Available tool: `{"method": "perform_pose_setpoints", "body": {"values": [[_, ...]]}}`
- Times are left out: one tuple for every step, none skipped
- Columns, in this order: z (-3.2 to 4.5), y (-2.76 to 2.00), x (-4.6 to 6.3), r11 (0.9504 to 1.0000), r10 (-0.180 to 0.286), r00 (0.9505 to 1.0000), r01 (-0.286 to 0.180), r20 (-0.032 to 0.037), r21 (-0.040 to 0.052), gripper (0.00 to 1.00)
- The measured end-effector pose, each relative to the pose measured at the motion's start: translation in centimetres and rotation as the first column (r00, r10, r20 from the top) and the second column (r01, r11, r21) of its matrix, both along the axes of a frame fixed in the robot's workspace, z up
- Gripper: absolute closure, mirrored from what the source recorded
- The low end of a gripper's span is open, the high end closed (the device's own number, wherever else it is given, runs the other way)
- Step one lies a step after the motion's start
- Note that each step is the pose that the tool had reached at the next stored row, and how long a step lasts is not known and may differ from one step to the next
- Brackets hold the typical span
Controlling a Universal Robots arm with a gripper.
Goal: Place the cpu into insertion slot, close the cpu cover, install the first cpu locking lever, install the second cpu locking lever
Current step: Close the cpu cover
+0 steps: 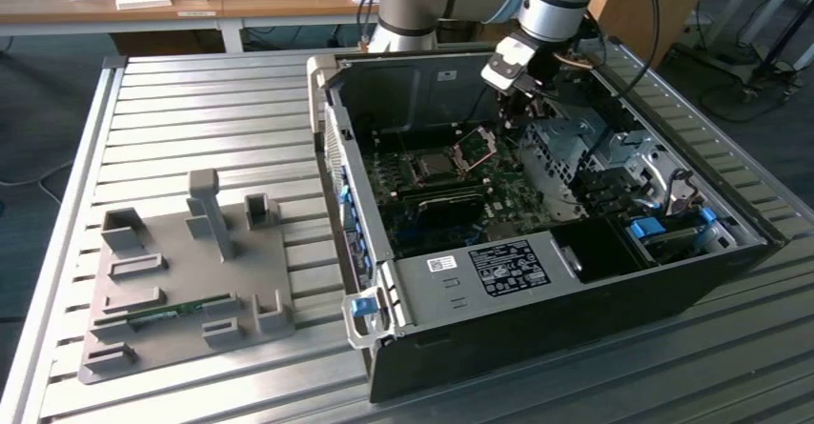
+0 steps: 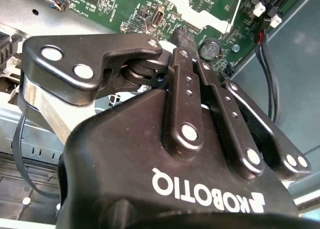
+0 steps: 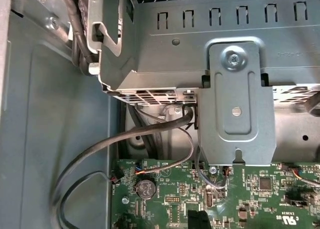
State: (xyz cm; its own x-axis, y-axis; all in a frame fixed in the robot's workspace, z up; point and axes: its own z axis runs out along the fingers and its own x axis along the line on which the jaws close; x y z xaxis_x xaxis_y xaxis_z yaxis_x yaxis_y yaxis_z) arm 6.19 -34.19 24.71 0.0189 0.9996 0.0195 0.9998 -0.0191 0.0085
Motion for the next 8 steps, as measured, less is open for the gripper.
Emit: {"method": "perform_pose_setpoints", "body": {"values": [[-0.09, 0.00, 0.01, 1.0000, 0.000, 1.0000, 0.000, 0.0000, 0.0001, 0.89], [-0.18, 0.00, 0.02, 1.0000, 0.000, 1.0000, 0.000, 0.0000, 0.0001, 0.89], [-0.27, 0.00, 0.04, 1.0000, 0.000, 1.0000, 0.000, 0.0000, 0.0000, 0.89], [-0.35, 0.00, 0.05, 1.0000, 0.000, 1.0000, 0.000, 0.0000, -0.0001, 0.89], [-0.44, 0.00, 0.06, 1.0000, 0.000, 1.0000, 0.000, 0.0000, 0.0000, 0.89], [-0.50, 0.00, 0.06, 1.0000, 0.000, 1.0000, 0.000, 0.0000, 0.0000, 0.89], [-0.56, 0.00, 0.07, 1.0000, 0.000, 1.0000, 0.000, 0.0000, 0.0001, 0.89], [-0.58, 0.00, 0.07, 1.0000, 0.000, 1.0000, 0.000, 0.0000, -0.0001, 0.89]]}}
